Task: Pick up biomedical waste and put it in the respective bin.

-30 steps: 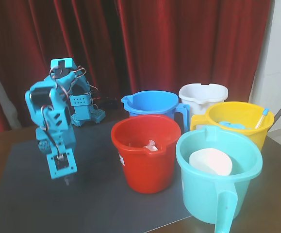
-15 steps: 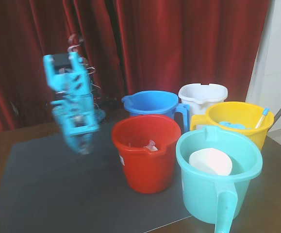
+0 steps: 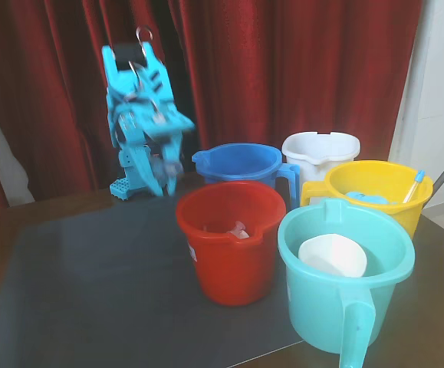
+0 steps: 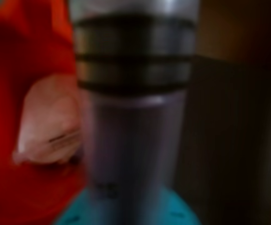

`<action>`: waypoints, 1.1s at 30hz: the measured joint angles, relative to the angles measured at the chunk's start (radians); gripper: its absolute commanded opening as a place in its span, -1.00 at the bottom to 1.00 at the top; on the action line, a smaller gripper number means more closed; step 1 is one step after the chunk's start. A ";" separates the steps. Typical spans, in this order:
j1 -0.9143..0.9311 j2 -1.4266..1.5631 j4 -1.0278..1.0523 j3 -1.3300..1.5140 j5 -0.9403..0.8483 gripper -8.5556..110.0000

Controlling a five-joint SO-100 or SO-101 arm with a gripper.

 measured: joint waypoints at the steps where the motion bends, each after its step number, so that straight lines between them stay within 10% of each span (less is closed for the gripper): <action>1: -0.015 0.012 0.000 0.000 0.009 -0.86; 33: -0.262 -0.094 -0.018 -0.009 0.224 -0.86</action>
